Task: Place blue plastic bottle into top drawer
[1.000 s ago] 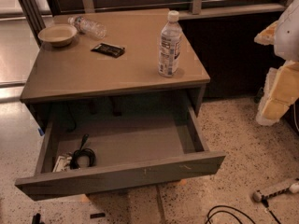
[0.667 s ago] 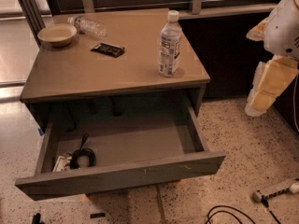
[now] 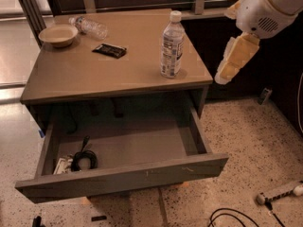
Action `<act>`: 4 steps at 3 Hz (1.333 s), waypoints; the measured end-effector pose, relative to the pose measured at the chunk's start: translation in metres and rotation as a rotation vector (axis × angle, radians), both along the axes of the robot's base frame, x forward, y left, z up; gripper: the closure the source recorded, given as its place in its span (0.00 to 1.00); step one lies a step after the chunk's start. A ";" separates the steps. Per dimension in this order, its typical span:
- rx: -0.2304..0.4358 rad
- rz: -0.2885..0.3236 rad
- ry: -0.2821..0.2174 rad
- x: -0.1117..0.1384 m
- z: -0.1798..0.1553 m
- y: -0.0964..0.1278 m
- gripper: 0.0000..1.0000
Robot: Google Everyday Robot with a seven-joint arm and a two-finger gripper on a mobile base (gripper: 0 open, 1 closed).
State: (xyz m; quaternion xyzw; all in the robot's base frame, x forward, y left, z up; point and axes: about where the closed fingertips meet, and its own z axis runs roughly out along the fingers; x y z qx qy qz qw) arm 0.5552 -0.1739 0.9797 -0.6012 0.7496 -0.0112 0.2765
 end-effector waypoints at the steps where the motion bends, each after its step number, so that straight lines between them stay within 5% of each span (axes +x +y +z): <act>1: 0.000 0.000 0.000 0.000 0.000 0.000 0.00; 4: 0.192 0.035 -0.116 0.082 0.011 0.040 0.00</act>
Offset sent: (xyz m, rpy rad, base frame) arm 0.0511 0.0062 0.0053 0.1114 -0.0890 -0.0167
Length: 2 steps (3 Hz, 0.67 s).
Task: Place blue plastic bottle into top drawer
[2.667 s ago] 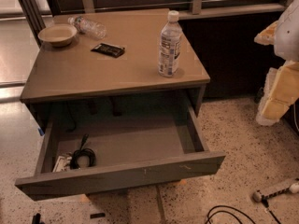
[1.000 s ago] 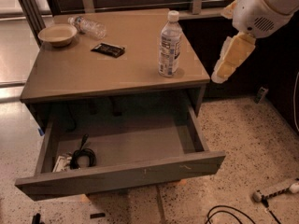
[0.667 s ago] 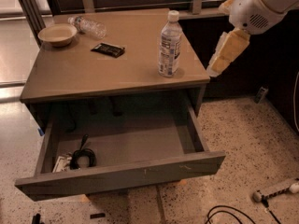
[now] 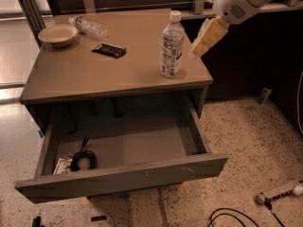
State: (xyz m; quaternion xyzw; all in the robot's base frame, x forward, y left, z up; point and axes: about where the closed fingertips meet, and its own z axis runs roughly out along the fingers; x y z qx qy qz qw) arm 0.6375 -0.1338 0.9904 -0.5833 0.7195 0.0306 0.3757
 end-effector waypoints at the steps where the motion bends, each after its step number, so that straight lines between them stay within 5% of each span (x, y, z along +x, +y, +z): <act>1: 0.068 0.018 0.011 0.025 -0.005 0.018 0.00; 2: 0.121 0.028 0.037 0.043 -0.014 0.032 0.00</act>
Offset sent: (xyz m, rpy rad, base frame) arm 0.0666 0.0461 -0.0221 0.1933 0.0716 0.0318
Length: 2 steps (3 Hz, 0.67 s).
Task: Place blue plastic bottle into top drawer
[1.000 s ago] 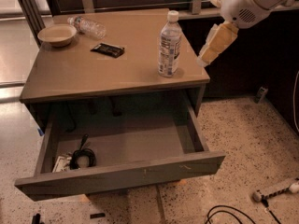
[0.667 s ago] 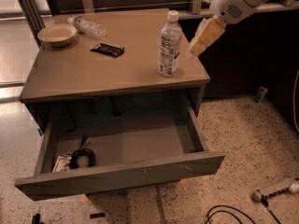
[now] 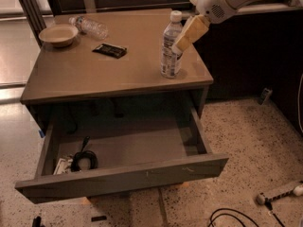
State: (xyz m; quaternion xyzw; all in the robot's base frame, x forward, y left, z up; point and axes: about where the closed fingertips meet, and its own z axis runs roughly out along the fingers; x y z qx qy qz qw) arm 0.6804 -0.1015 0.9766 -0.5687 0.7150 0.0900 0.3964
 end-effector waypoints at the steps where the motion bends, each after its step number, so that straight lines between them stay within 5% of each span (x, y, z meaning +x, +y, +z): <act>1: 0.032 0.002 0.026 0.013 -0.010 0.009 0.00; 2: 0.048 0.000 0.050 0.025 -0.021 0.014 0.00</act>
Offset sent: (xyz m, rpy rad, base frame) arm 0.0381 0.0151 -0.0277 0.0669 0.0688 -0.0100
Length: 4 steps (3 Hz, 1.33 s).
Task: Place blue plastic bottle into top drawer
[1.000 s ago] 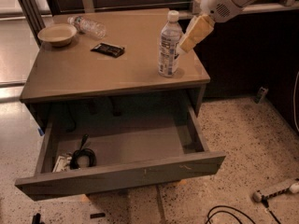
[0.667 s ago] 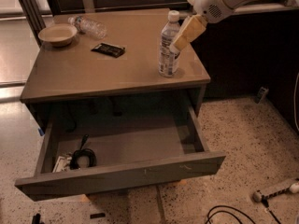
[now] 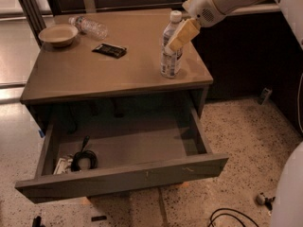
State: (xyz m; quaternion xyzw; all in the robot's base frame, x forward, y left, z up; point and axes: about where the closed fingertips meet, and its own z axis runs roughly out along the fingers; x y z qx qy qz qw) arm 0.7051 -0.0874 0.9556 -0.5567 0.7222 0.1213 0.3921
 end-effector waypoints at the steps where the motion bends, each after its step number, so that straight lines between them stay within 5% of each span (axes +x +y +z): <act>1: 0.004 -0.001 0.022 0.007 -0.010 0.003 0.00; 2: 0.007 0.010 0.047 0.010 -0.020 0.010 0.00; 4: 0.007 0.010 0.047 0.010 -0.020 0.010 0.42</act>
Offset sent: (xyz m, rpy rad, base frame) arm 0.0121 0.0137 -0.0275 0.0091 0.0741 0.0187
